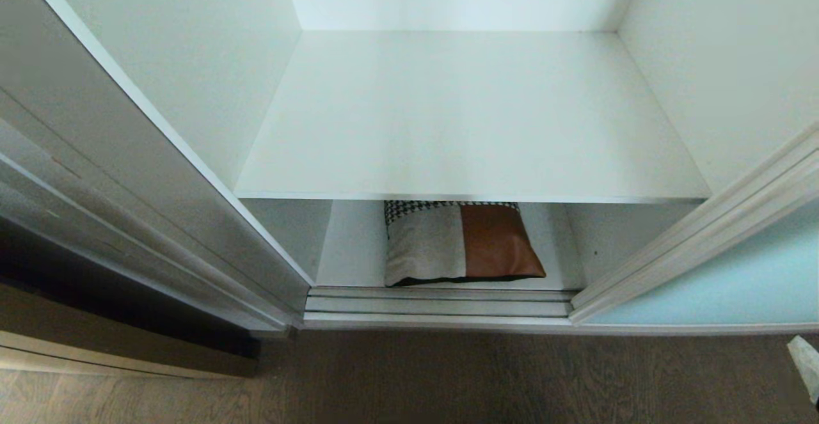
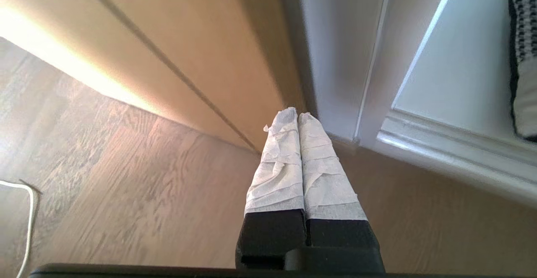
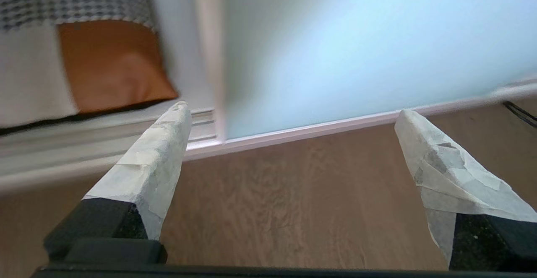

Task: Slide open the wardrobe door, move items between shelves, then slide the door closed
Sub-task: Close the door

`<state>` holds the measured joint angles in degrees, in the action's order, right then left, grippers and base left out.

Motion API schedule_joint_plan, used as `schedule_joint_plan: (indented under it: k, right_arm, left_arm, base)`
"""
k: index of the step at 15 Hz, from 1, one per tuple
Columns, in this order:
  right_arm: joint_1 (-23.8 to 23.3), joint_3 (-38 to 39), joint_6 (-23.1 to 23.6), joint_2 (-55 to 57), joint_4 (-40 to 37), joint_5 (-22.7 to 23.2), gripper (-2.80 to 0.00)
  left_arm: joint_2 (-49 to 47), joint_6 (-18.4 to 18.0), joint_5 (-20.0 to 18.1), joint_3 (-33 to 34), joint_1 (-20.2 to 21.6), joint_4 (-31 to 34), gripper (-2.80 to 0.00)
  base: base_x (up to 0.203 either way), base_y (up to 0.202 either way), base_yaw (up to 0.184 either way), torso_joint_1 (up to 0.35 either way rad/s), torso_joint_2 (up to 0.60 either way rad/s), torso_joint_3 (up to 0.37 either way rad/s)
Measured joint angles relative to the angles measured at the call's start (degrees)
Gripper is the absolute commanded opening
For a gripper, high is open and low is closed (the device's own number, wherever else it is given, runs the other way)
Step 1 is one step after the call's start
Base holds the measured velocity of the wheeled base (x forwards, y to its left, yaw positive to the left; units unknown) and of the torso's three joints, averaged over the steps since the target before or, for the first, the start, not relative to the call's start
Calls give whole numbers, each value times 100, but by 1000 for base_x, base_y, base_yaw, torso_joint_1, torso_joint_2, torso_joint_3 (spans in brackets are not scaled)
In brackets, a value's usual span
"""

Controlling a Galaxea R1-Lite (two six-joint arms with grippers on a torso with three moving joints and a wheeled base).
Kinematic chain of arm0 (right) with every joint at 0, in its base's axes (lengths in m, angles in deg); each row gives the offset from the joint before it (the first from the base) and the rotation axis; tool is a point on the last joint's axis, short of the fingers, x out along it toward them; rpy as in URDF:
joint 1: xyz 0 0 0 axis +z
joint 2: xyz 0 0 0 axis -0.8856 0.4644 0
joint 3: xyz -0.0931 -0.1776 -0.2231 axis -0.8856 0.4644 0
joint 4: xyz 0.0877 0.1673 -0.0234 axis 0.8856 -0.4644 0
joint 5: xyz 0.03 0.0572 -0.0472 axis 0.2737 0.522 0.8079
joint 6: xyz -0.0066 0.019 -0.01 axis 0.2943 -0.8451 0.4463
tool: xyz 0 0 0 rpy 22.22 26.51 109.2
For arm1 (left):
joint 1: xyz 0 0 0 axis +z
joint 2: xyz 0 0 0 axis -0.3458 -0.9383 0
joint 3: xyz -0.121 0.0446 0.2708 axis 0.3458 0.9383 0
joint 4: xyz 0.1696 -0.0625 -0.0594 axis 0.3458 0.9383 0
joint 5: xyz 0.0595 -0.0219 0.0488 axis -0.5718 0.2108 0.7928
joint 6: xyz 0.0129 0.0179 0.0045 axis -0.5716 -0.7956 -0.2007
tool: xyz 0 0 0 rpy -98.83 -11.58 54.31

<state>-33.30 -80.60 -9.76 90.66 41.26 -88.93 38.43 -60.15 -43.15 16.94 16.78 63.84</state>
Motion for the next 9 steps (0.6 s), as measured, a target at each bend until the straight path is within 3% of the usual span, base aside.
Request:
schedule_joint_plan:
  k: [5,9]
  right_arm:
    - [-318,162,-28,-566,-507,170,0]
    - [-342,159,-48,-794,-555,182,0]
  left_arm:
    - [1474,-29,-650,282,293,933,-280]
    - [2273,-158,-2044,482,350,1238,-280]
  base:
    - [0,0,0,0,0,0]
    - [0,0,0,0,0,0]
